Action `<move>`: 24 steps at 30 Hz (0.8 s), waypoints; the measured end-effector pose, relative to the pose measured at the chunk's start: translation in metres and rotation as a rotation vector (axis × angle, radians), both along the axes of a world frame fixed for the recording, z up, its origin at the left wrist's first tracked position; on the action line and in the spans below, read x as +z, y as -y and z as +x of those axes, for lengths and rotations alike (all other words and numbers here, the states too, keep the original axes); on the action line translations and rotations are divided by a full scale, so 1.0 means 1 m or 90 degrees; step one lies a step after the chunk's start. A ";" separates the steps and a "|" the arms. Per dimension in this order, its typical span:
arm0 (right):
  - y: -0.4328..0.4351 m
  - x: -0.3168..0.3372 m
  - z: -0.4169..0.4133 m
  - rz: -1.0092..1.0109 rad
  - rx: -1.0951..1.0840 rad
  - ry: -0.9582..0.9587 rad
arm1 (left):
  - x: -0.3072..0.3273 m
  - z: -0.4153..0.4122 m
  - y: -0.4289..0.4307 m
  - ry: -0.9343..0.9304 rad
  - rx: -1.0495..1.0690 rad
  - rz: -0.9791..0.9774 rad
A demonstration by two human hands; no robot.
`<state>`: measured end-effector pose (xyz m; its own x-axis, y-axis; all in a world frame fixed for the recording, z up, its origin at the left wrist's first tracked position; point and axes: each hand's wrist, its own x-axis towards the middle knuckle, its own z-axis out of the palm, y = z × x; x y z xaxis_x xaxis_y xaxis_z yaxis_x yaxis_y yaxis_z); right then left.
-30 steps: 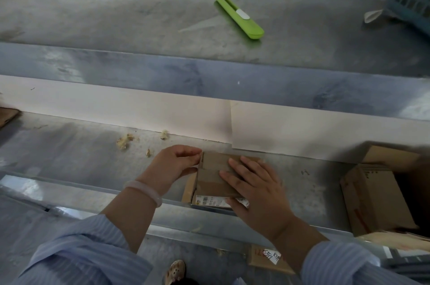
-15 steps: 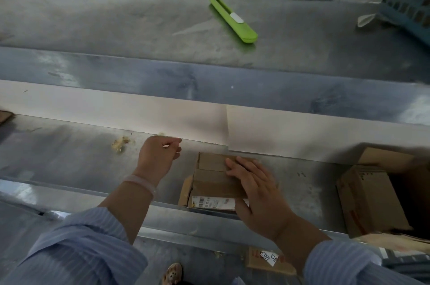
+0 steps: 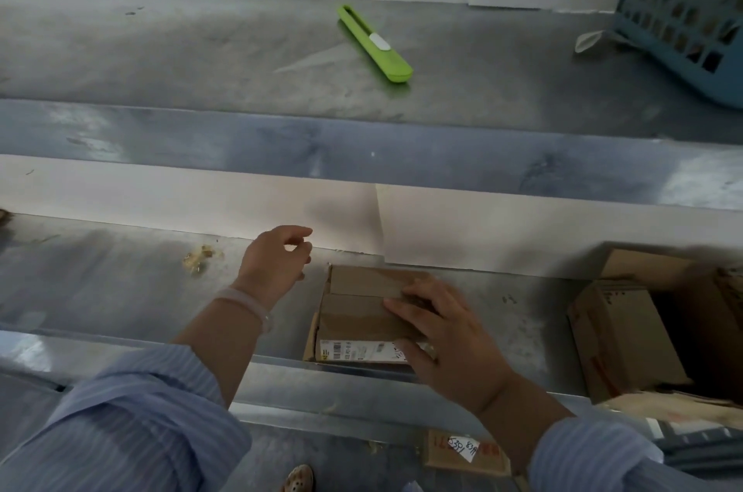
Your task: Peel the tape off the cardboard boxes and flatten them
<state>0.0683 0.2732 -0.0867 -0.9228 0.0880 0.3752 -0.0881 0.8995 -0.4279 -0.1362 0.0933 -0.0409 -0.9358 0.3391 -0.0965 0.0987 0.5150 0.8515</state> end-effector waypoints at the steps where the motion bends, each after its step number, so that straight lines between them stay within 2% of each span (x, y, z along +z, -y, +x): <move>1: -0.001 -0.002 0.001 -0.015 -0.004 -0.011 | 0.005 0.002 -0.003 0.005 -0.021 -0.005; 4: -0.002 -0.006 0.001 -0.077 -0.055 -0.041 | 0.024 0.022 -0.014 -0.087 -0.113 -0.044; 6: -0.001 -0.007 0.000 -0.120 -0.090 -0.061 | 0.031 0.049 -0.022 -0.227 -0.254 -0.097; 8: 0.002 -0.007 -0.002 -0.146 -0.122 -0.077 | 0.022 0.069 -0.027 -0.377 -0.400 -0.200; 11: 0.002 -0.004 0.002 -0.220 -0.198 -0.038 | -0.004 0.078 -0.027 -0.539 -0.426 -0.345; 14: 0.001 -0.003 0.011 -0.377 -0.214 0.055 | -0.011 0.083 -0.029 -0.588 -0.392 -0.351; 17: 0.006 0.001 0.016 -0.629 -0.207 0.049 | -0.008 0.083 -0.034 -0.607 -0.376 -0.356; 18: 0.008 0.000 0.018 -0.651 -0.230 0.064 | -0.005 0.082 -0.036 -0.604 -0.381 -0.371; 21: 0.012 -0.001 0.025 -0.612 -0.292 0.133 | -0.005 0.075 -0.041 -0.611 -0.386 -0.394; 24: 0.008 -0.003 0.029 -0.644 -0.336 0.113 | -0.015 0.079 -0.046 -0.588 -0.376 -0.414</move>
